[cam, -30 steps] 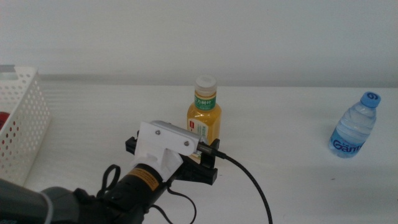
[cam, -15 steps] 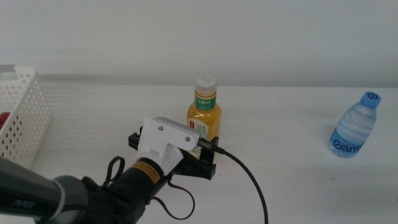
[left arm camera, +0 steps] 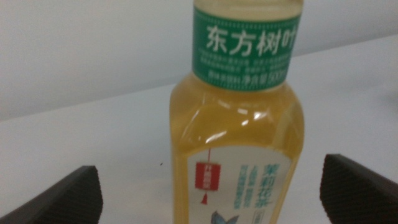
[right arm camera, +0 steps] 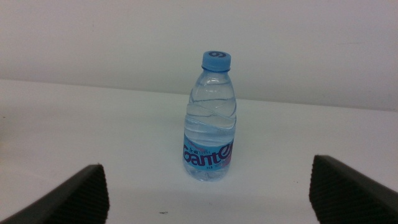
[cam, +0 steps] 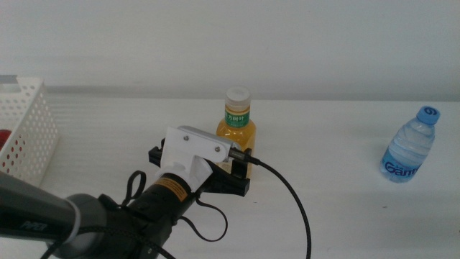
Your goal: Use arms to grab the bottles and put them into the dustbin to the left of the table.
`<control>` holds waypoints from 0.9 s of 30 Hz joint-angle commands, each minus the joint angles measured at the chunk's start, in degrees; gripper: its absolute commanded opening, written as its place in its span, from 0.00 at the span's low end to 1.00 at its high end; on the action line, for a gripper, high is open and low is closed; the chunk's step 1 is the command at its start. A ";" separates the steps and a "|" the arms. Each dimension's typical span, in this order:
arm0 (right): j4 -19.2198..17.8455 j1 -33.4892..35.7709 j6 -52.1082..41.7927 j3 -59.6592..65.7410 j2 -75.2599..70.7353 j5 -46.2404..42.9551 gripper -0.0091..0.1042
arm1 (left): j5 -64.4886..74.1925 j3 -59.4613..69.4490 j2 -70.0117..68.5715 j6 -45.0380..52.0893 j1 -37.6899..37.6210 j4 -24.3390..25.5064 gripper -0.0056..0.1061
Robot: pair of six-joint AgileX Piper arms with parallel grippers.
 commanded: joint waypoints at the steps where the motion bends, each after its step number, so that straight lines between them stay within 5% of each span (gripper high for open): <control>1: -0.47 -0.30 -0.33 2.44 -2.33 -0.12 0.84 | -0.85 -0.43 1.32 -0.64 0.15 -0.17 0.89; 27: -0.47 -0.30 -0.33 2.44 -2.33 -0.12 0.84 | -3.87 -9.48 12.01 -2.69 0.15 1.87 0.89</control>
